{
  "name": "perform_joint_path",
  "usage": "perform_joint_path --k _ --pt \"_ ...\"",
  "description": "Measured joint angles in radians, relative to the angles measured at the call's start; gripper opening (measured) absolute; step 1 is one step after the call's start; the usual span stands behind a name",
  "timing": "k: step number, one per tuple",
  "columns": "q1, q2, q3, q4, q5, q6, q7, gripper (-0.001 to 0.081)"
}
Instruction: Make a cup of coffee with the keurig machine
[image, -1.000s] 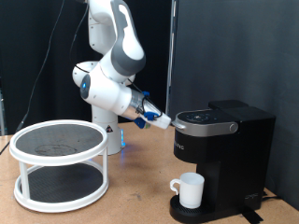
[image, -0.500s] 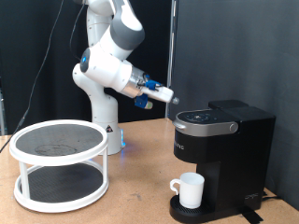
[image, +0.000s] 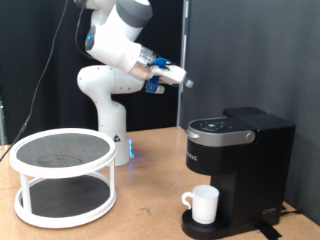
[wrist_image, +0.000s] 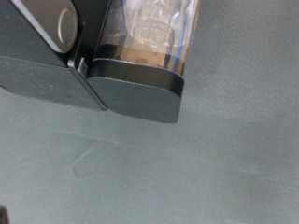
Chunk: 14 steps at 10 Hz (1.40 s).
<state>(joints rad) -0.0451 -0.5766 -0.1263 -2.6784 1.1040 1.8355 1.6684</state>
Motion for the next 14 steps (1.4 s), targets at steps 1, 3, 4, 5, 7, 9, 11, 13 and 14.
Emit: perform_joint_path --k 1,3,4,5,7,9,11,13,14 --pt "0.0 0.0 0.018 0.005 -0.032 0.039 0.014 0.0734" --pt "-0.005 -0.01 0.116 0.055 -0.173 0.144 0.115 0.0734" --pt "-0.012 -0.011 0.164 0.09 -0.263 0.172 0.182 0.0734" --pt "-0.022 -0.011 0.213 0.122 -0.35 0.209 0.245 0.0734" --pt "-0.057 -0.005 0.308 0.194 -0.586 0.235 0.332 0.0734" --pt "-0.074 0.058 0.336 0.288 -0.668 0.168 0.376 0.0734" --pt "-0.073 0.054 0.338 0.272 -0.678 0.187 0.353 0.0734" --pt "-0.075 0.057 0.369 0.279 -0.799 0.163 0.364 0.0734" --pt "-0.077 0.07 0.389 0.303 -0.845 0.129 0.389 0.0734"
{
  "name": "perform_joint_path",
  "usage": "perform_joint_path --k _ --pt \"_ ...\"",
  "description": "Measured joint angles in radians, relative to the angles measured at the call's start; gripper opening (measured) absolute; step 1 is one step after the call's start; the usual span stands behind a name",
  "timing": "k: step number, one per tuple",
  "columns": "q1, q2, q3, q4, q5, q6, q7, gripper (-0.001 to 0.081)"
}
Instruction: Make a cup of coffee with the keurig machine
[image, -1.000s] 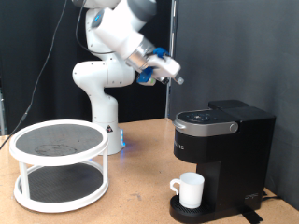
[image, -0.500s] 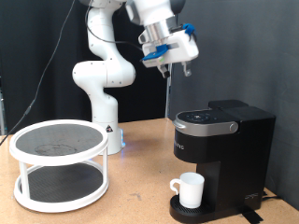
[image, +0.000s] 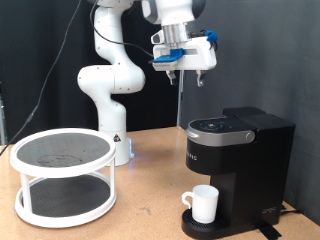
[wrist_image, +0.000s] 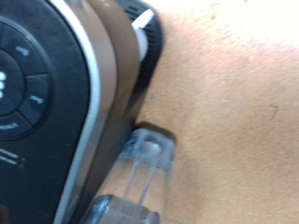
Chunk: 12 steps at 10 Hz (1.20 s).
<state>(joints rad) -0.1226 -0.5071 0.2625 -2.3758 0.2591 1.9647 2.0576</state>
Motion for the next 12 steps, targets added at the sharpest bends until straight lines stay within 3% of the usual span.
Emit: perform_joint_path --k 5,12 --pt "-0.013 0.222 0.009 0.247 -0.033 -0.231 0.07 0.0734" --pt "-0.028 0.43 0.012 0.482 -0.117 -0.22 0.17 0.0734"
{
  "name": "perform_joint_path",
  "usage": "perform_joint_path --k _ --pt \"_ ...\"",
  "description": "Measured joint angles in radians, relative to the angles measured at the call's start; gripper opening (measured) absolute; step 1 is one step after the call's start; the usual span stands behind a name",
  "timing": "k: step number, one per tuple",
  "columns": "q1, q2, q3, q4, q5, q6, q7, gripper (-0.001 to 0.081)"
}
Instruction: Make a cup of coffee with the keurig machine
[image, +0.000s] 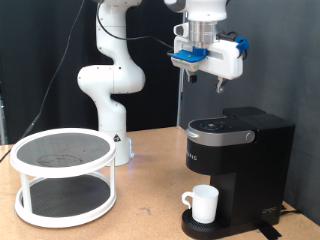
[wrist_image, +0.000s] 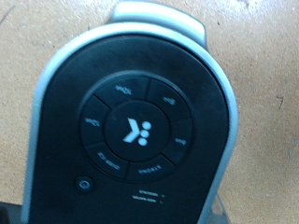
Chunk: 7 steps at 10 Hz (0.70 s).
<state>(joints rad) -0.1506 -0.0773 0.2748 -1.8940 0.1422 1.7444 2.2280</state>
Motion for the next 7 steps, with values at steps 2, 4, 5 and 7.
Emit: perform_joint_path --k 2,4,5,7 --pt "0.002 0.037 0.002 0.043 -0.024 -0.034 -0.008 0.0734" --pt "0.003 0.07 0.004 0.068 -0.036 -0.067 -0.028 0.0734" --pt "0.004 0.084 0.008 0.069 -0.042 -0.07 -0.037 0.0734" --pt "0.007 0.108 0.018 0.068 -0.048 -0.071 -0.06 0.0615"
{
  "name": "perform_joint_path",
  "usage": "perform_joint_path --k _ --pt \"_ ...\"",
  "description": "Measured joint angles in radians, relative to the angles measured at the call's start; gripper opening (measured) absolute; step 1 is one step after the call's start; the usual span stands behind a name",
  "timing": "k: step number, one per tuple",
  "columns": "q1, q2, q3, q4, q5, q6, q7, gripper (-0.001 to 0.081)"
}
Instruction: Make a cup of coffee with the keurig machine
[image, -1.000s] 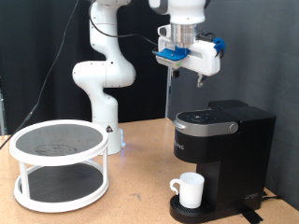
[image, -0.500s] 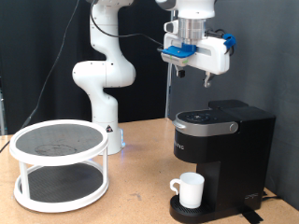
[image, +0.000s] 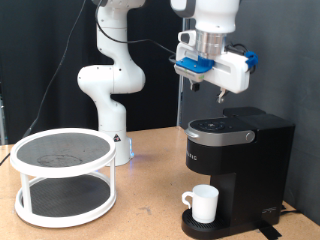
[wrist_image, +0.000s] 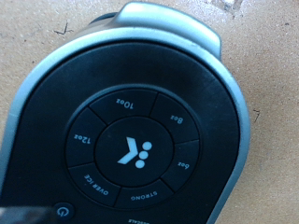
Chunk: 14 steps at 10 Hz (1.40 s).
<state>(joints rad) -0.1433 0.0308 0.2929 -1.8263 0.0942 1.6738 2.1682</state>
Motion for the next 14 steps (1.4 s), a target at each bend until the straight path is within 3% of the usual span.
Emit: perform_joint_path --k 1,2,3,4,5,6,7,8,14 --pt "0.001 0.01 0.007 -0.003 -0.005 0.0 -0.004 0.0467" --pt "0.004 0.019 0.013 -0.005 -0.01 0.0 -0.006 0.0467" --pt "0.008 0.028 0.018 -0.01 -0.014 0.0 -0.011 0.0269" --pt "0.012 0.034 0.024 -0.018 -0.021 0.0 -0.012 0.0269" --pt "0.017 0.04 0.031 -0.025 -0.033 0.0 -0.012 0.0095" --pt "0.021 0.045 0.037 -0.036 -0.044 0.001 -0.01 0.0095" --pt "0.025 0.047 0.04 -0.049 -0.051 0.01 -0.007 0.002" --pt "0.026 0.047 0.041 -0.065 -0.052 0.03 -0.001 0.0006" --pt "0.024 0.048 0.04 -0.094 -0.052 0.088 0.02 0.0"
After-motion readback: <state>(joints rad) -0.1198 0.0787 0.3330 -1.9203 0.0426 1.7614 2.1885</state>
